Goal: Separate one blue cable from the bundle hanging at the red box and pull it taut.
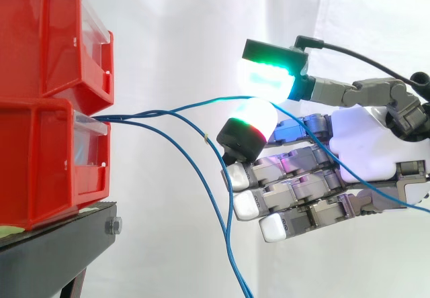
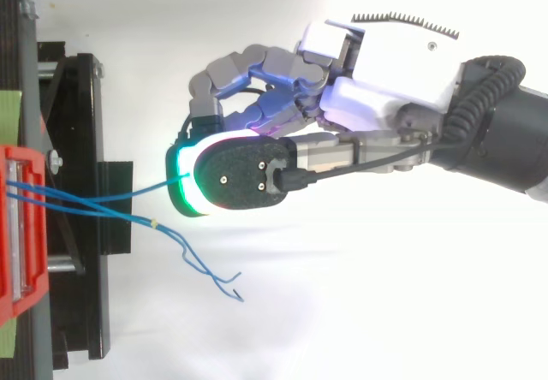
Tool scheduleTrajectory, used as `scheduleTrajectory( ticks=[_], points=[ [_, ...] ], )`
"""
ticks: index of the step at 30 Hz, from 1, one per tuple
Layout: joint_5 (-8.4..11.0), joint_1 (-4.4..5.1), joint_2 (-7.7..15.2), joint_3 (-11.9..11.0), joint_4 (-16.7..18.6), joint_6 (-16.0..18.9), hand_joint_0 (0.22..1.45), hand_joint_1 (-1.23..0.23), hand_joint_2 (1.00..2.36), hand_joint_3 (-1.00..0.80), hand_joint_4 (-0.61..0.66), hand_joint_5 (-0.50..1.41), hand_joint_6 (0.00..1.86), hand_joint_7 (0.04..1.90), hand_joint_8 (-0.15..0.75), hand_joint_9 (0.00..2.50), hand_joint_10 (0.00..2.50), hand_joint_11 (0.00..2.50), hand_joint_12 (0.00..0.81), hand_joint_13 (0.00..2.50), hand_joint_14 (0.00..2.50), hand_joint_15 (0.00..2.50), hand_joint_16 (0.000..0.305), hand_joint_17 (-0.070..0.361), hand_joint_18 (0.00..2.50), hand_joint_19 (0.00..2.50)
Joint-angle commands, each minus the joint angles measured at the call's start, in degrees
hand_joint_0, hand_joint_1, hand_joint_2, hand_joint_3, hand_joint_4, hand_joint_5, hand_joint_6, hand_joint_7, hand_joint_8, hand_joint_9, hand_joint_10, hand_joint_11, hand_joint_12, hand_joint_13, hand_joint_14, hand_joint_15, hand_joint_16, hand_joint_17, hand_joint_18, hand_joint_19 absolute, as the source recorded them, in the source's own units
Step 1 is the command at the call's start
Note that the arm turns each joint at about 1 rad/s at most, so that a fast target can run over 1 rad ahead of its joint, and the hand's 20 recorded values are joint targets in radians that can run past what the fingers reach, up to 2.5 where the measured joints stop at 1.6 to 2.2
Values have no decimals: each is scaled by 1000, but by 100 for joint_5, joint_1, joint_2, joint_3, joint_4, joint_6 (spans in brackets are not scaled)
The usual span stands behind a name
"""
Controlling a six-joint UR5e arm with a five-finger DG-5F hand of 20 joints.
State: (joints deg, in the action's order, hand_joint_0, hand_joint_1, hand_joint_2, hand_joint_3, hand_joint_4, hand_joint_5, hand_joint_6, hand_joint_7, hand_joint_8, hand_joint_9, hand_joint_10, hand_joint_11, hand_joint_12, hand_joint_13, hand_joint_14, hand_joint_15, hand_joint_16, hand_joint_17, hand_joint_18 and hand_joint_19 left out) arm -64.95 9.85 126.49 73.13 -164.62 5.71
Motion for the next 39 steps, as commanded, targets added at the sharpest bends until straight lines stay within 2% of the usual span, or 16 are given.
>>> scheduleTrajectory(
  ticks=[1, 13, 16, 21, 27, 29, 30, 31, 35, 36, 37, 38, 39],
  points=[
    [-9, 0, -1, 0, 9, -9, 600, -735, 1003, -448, 79, -218, 861, 1145, 216, 774, 19, 666, 317, 733, 18, 477, 43, 97, 642, 475],
    [-9, 0, 8, 0, 0, 18, 590, -722, 1003, -460, 81, -216, 860, 1117, 219, 765, 19, 661, 315, 734, 19, 474, 43, 97, 647, 473],
    [0, 0, -1, 0, 0, 53, 600, -721, 1009, -370, 69, -209, 860, 1146, 223, 782, 20, 673, 317, 740, 18, 473, 43, 96, 650, 467],
    [0, 0, -1, 0, 0, 97, 590, -745, 1018, -179, -35, -207, 879, 1232, 221, 784, 19, 677, 316, 743, 19, 468, 43, 96, 661, 473],
    [18, 9, -1, 0, 0, 246, 632, -807, 1018, -203, -62, -221, 887, 1169, 210, 781, 21, 715, 315, 742, 17, 461, 43, 96, 670, 462],
    [18, 9, 8, 0, 0, 334, 638, -807, 1017, -232, -92, -222, 883, 1158, 209, 844, 18, 815, 312, 742, 19, 460, 42, 95, 674, 454],
    [27, 17, -1, 9, 0, 396, 640, -798, 1016, -257, -101, -224, 879, 1160, 209, 904, 21, 1014, 315, 769, 18, 489, 41, 93, 676, 454],
    [27, 17, -1, 0, -9, 475, 640, -798, 1016, -260, -101, -224, 879, 1160, 208, 902, 21, 1033, 313, 769, 19, 496, 41, 92, 677, 453],
    [27, 17, -1, 9, -26, 677, 647, -779, 1016, -277, -99, -227, 879, 1140, 182, 1019, 5, 1596, 314, 857, 25, 698, 34, 77, 692, 450],
    [35, 17, 8, 0, -26, 747, 649, -776, 1016, -278, -93, -227, 879, 1137, 174, 1002, 181, 1720, 308, 930, 27, 899, 32, 73, 704, 487],
    [27, 17, -1, 0, -35, 791, 651, -774, 1016, -284, -93, -227, 879, 1137, 171, 995, 208, 1736, 308, 936, 28, 931, 32, 72, 706, 496],
    [35, 17, -1, 0, -44, 809, 650, -772, 1016, -281, -91, -228, 879, 1128, 179, 941, 583, 1685, 296, 1004, 26, 1125, 32, 71, 719, 535],
    [35, 17, -1, 0, -44, 818, 650, -772, 1016, -281, -91, -228, 879, 1128, 179, 941, 583, 1685, 296, 1004, 26, 1125, 32, 71, 719, 535]
  ],
)
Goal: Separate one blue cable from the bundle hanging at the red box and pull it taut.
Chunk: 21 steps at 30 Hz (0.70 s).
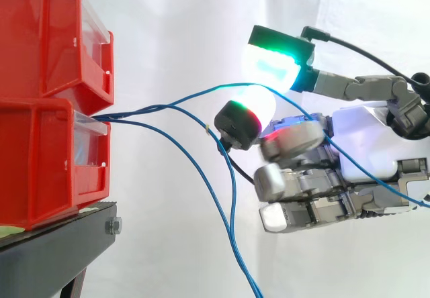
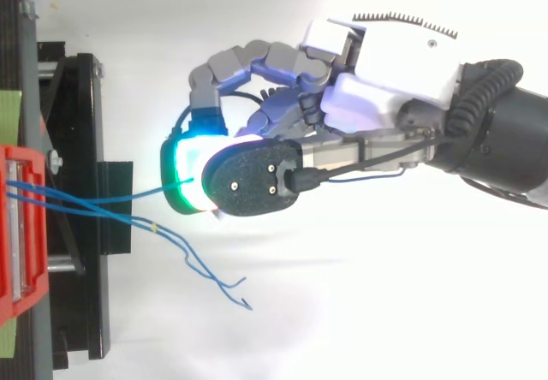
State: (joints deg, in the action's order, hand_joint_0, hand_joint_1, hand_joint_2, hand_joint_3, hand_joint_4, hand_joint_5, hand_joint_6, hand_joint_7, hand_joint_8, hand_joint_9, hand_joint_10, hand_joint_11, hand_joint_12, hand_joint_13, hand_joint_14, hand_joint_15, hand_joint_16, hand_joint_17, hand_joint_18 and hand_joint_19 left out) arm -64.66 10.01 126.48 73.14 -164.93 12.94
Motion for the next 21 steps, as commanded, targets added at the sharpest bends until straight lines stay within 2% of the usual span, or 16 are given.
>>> scheduleTrajectory(
  ticks=[1, 3, 5, 6, 7, 8, 9, 11, 16, 18, 19, 21],
  points=[
    [6, 1, 8, -2, -31, 103, 652, -770, 1016, -292, -85, -228, 879, 1127, 177, 914, 740, 1670, 286, 1033, 23, 1274, 31, 70, 736, 569],
    [-3, 1, -1, -2, -48, 103, 652, -772, 1016, -290, -84, -227, 879, 1118, 181, 903, 827, 1652, 278, 1081, 19, 1436, 31, 70, 746, 614],
    [6, -8, -1, -2, -57, 103, 654, -772, 1015, -293, -85, -226, 879, 1111, 176, 883, 994, 1611, 263, 1130, 4, 1736, 31, 70, 793, 721],
    [6, -8, -1, -2, -57, 103, 657, -770, 1015, -295, -82, -225, 879, 1106, 177, 873, 1072, 1589, 258, 1111, 142, 1829, 31, 70, 824, 776],
    [6, -8, -1, -2, -57, 103, 657, -771, 1015, -294, -80, -226, 878, 1115, 178, 867, 1117, 1599, 259, 1085, 292, 1795, 31, 69, 835, 812],
    [6, -17, -1, -2, -57, 103, 658, -772, 1015, -291, -77, -225, 879, 1105, 178, 840, 1385, 1527, 260, 1029, 638, 1763, 29, 66, 879, 877],
    [6, -17, 8, -2, -57, 103, 659, -772, 1015, -292, -75, -224, 879, 1100, 178, 821, 1523, 1526, 254, 972, 1032, 1691, 28, 63, 902, 972],
    [6, -17, 8, -2, -57, 103, 662, -772, 1016, -295, -71, -224, 878, 1103, 186, 803, 1688, 1506, 256, 912, 1354, 1662, 26, 59, 934, 1060],
    [-12, -17, -1, -2, -119, 112, 664, -772, 1016, -293, -68, -222, 878, 1095, 179, 784, 1868, 1459, 256, 832, 1841, 1632, 23, 53, 1014, 1232],
    [-12, -17, -1, -2, -127, 112, 665, -773, 1016, -295, -66, -222, 877, 1095, 180, 785, 1952, 1456, 257, 781, 2134, 1619, 22, 50, 1097, 1386],
    [-12, -17, -1, -2, -127, 112, 666, -773, 1015, -298, -64, -221, 877, 1096, 181, 785, 1976, 1449, 257, 779, 2136, 1652, 22, 50, 1108, 1415],
    [-12, -17, -1, -2, -136, 112, 666, -774, 1015, -297, -64, -221, 877, 1092, 177, 782, 2080, 1463, 263, 733, 2453, 1633, 20, 46, 1216, 1626]
  ],
)
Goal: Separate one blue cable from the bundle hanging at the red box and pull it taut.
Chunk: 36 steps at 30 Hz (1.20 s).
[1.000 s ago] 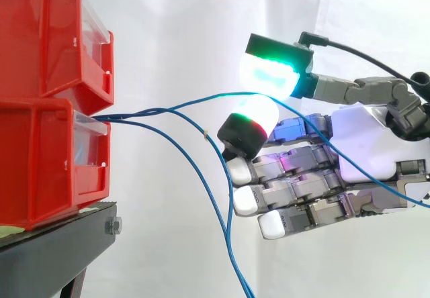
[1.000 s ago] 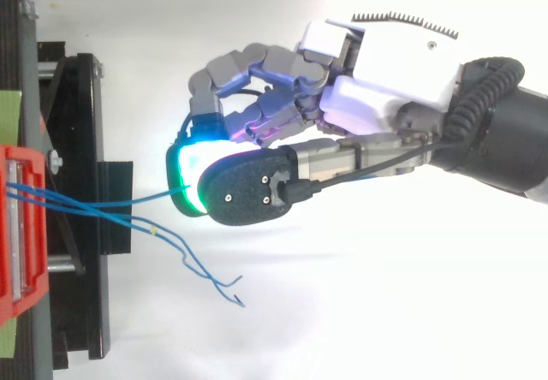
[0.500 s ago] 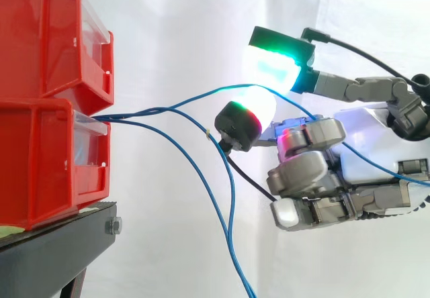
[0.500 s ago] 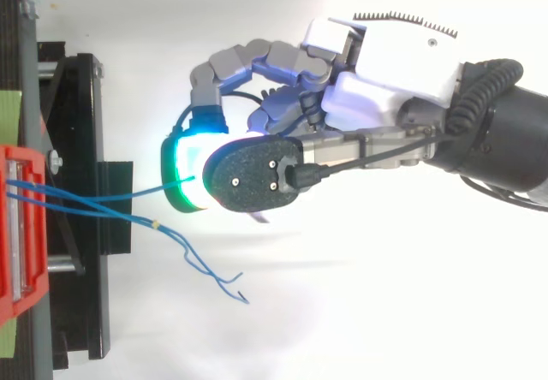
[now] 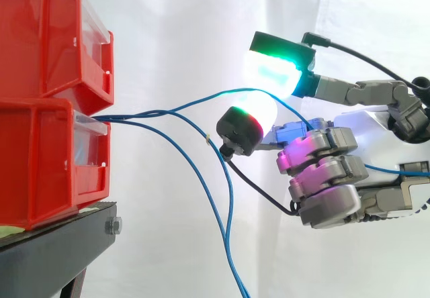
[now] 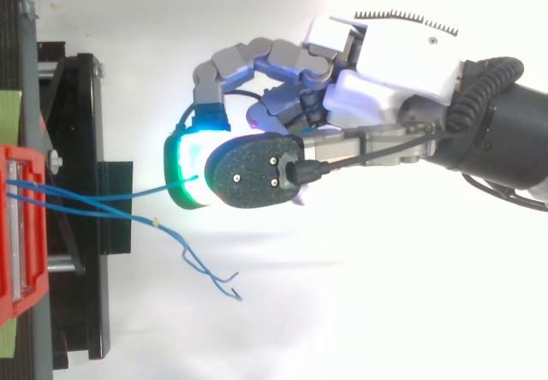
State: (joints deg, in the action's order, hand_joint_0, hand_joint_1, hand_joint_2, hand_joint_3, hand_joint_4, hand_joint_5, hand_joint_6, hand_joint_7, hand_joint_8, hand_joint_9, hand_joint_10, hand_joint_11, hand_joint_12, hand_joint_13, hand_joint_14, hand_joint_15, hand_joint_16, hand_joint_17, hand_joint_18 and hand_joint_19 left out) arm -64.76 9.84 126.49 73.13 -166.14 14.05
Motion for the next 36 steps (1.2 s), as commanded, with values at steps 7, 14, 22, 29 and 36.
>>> scheduleTrajectory(
  ticks=[7, 14, 22, 29, 36],
  points=[
    [7, 0, -1, -1, -15, -7, 666, -775, 1015, -298, -57, -220, 876, 1097, 183, 781, 2195, 1458, 274, 717, 2500, 1736, 20, 45, 1360, 1961],
    [-10, 0, -1, -1, -15, -7, 668, -759, 1016, -288, -24, -222, 879, 1117, 197, 733, 2500, 1597, 302, 715, 2500, 1908, 19, 43, 1419, 2163],
    [-1, -9, -71, -1, -261, 45, 661, -719, 1017, -277, 47, -230, 887, 1181, 233, 646, 2500, 1678, 331, 714, 2500, 2014, 23, 51, 1449, 2375],
    [-1, -9, -274, -1, -621, -34, 656, -688, 1017, -277, 74, -239, 907, 1177, 253, 584, 2500, 1771, 348, 725, 2500, 2075, 24, 54, 1424, 2340],
    [7, -18, -309, -1, -902, -16, 658, -674, 1018, -245, 30, -245, 918, 1169, 244, 563, 2500, 1789, 353, 711, 2500, 2069, 25, 56, 1420, 2336]
  ],
)
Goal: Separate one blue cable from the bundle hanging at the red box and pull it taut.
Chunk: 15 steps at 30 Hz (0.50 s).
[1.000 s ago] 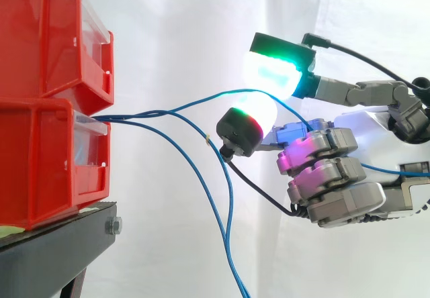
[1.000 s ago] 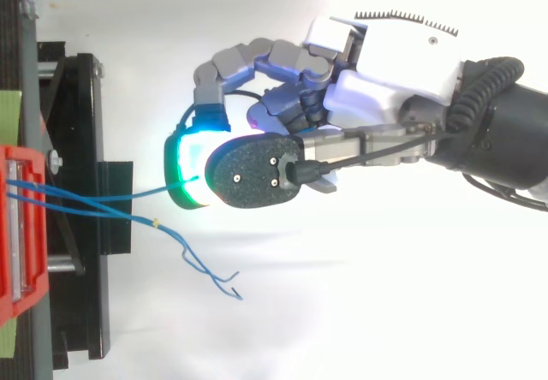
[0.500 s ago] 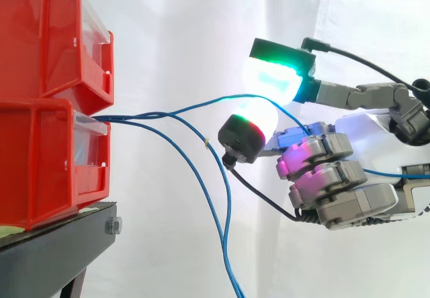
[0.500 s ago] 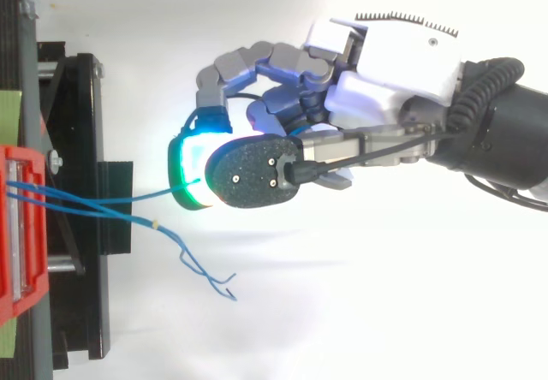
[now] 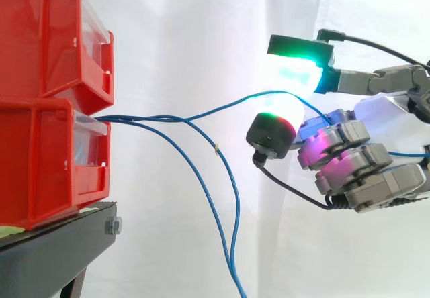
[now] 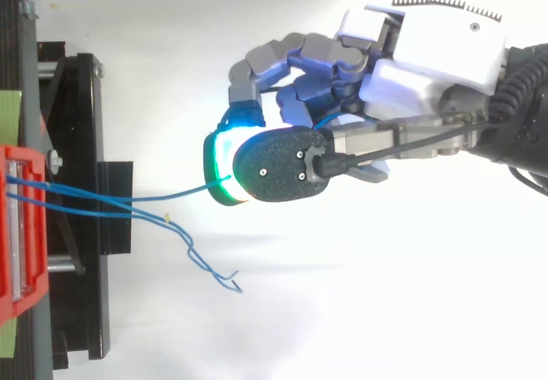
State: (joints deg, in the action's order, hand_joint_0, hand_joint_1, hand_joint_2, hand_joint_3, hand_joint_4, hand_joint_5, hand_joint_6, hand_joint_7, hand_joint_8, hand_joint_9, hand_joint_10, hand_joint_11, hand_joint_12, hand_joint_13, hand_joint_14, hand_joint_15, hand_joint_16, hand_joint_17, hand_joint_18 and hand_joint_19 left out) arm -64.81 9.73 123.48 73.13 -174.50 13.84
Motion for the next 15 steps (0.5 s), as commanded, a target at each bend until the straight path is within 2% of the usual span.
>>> scheduleTrajectory(
  ticks=[1, 7, 9, 15],
  points=[
    [13, 3, -8, 0, -58, 4, 658, -673, 1018, -240, 25, -245, 918, 1173, 244, 562, 2500, 1793, 351, 710, 2500, 2054, 25, 57, 1420, 2335],
    [-14, 3, 0, 0, 39, -4, 661, -667, 1019, -212, 12, -245, 923, 1175, 240, 547, 2500, 1824, 344, 704, 2500, 2035, 25, 57, 1413, 2324],
    [4, 38, -8, 0, 144, -4, 659, -667, 1019, -202, 12, -244, 923, 1183, 239, 545, 2500, 1843, 338, 703, 2500, 2031, 26, 59, 1411, 2330],
    [4, 55, 0, 0, 232, -13, 657, -663, 1019, -198, 23, -245, 928, 1182, 240, 543, 2500, 1862, 344, 702, 2500, 2049, 27, 60, 1400, 2325]
  ],
)
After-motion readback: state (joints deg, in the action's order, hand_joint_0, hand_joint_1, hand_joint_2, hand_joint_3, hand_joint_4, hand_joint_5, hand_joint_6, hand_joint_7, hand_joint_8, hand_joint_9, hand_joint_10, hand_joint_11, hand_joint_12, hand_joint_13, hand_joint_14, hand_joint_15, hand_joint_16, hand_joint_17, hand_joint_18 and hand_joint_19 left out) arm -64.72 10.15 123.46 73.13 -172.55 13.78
